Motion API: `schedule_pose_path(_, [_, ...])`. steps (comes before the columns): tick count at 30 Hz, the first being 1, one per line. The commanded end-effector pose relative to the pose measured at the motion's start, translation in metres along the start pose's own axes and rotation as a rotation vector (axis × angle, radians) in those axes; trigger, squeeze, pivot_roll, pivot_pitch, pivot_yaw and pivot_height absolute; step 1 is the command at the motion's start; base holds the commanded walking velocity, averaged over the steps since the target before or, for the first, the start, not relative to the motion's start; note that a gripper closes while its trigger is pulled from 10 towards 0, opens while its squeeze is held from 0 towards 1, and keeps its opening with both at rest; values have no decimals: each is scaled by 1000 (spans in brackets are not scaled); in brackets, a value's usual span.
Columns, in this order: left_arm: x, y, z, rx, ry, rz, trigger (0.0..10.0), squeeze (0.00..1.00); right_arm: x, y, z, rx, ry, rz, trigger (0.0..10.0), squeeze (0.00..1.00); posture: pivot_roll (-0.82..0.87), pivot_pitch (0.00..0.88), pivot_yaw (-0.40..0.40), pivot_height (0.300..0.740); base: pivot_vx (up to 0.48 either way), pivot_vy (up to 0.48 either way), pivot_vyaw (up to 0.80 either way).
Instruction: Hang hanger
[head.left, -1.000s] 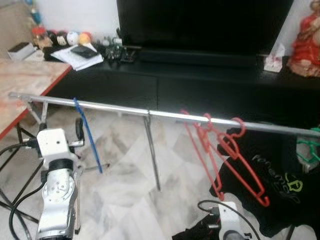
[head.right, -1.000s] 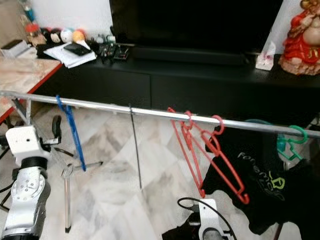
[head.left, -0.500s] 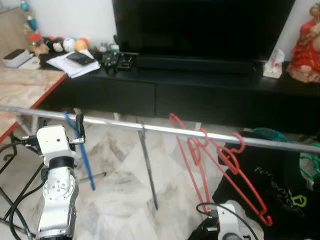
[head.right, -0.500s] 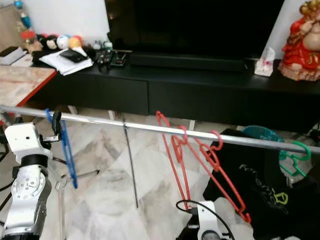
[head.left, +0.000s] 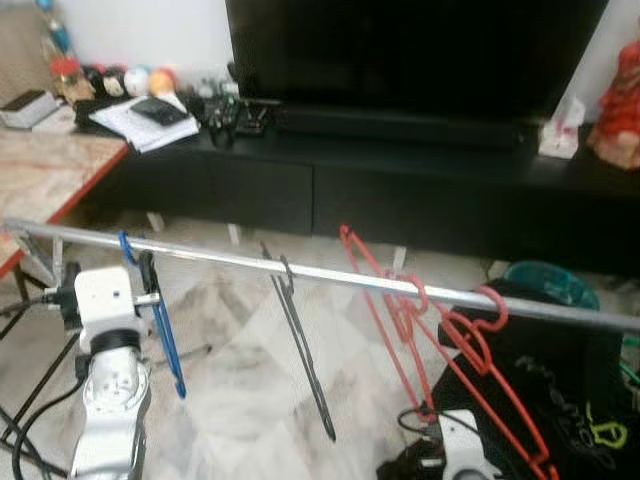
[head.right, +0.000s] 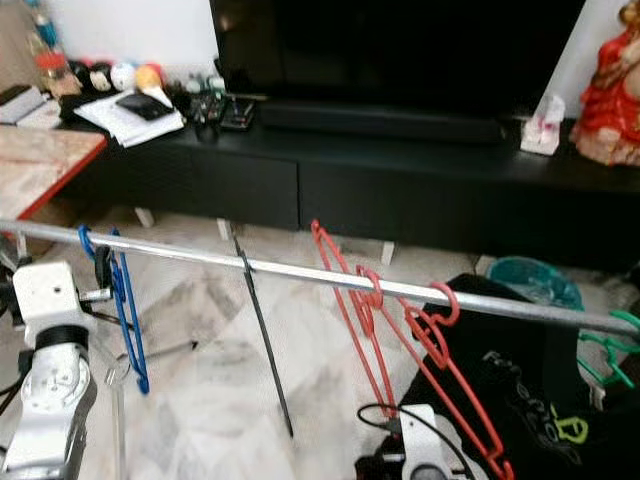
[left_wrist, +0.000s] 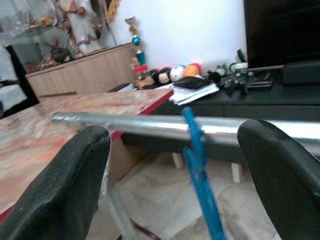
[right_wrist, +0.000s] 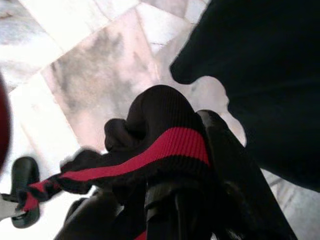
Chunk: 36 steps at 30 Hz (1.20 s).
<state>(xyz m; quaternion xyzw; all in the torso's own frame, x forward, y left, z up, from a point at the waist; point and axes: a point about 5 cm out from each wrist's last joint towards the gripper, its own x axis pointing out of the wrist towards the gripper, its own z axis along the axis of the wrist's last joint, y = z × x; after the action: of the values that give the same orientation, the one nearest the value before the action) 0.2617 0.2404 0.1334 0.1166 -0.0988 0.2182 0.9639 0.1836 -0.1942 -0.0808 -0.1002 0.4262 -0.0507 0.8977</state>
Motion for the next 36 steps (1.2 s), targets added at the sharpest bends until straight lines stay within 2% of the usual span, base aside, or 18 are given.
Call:
schedule_pose_path(1, [-5,4,1,17,5,24,10000,0,0,2,-1,-7,6,5,10000,0,-38,23,3,740,0,0,0])
schedule_pose_path(4, [-28,6,-8,51,35,-2,10000,0,-1,3,-2,-1,9,13,10000,0,-37,14,5,740,0,0,0])
schedule_pose_path(6, [-33,6,-13,54,65,-7,10000,0,-1,3,-3,-5,9,13,10000,0,-34,13,4,740,0,0,0])
schedule_pose_path(7, [-36,8,-23,68,124,-2,10000,0,-1,3,-3,-8,11,13,10000,0,-29,11,1,740,0,0,0])
schedule_pose_path(8, [-35,7,-31,84,179,-8,10000,0,-1,3,-4,-10,12,13,10000,0,-29,11,1,740,0,0,0])
schedule_pose_path(9, [-35,7,-31,84,179,-8,10000,0,-1,3,-4,-10,12,13,10000,0,-29,11,1,740,0,0,0])
schedule_pose_path(11, [-32,4,-42,56,266,-19,10000,0,-1,4,-5,-12,17,13,10000,0,-26,0,0,740,0,0,0])
schedule_pose_path(16, [-23,-3,-51,18,335,-46,10000,0,-1,6,-4,-9,15,24,10000,0,-26,0,0,740,0,0,0])
schedule_pose_path(17, [-9,-10,-50,2,335,-69,10000,0,-1,7,-3,-1,9,22,10000,0,-40,10,7,740,0,0,0])
schedule_pose_path(18, [-9,-10,-50,2,335,-69,10000,0,-1,7,-3,-1,9,22,10000,0,-40,10,7,740,0,0,0])
schedule_pose_path(19, [6,-17,-49,-16,331,-99,10000,0,-1,7,-2,6,5,20,10000,0,-42,11,7,740,0,0,0])
schedule_pose_path(21, [17,-21,-48,-21,335,-119,10000,0,-1,7,-1,7,4,20,10000,0,-50,15,8,740,0,0,0])
schedule_pose_path(22, [17,-21,-48,-21,335,-119,10000,0,-1,7,-1,7,4,20,10000,0,-50,15,8,740,0,0,0])
schedule_pose_path(24, [36,-28,-54,11,402,-173,10000,0,-1,7,-3,0,14,24,10000,0,-50,30,7,740,0,0,0])
schedule_pose_path(27, [47,-29,-55,30,418,-165,10000,0,-2,6,-5,9,18,19,10000,0,-50,37,7,740,0,0,0])
schedule_pose_path(29, [55,-33,-59,128,447,-213,10000,0,-2,7,-5,15,16,27,10000,0,-53,41,7,740,0,0,0])
schedule_pose_path(34, [62,-31,-61,76,487,-164,10000,0,-2,8,-4,38,3,41,10000,0,-61,48,6,740,0,0,0])
schedule_pose_path(36, [66,-31,-61,28,499,-155,10000,0,-2,8,-4,42,-4,40,10000,0,-65,51,5,740,0,0,0])
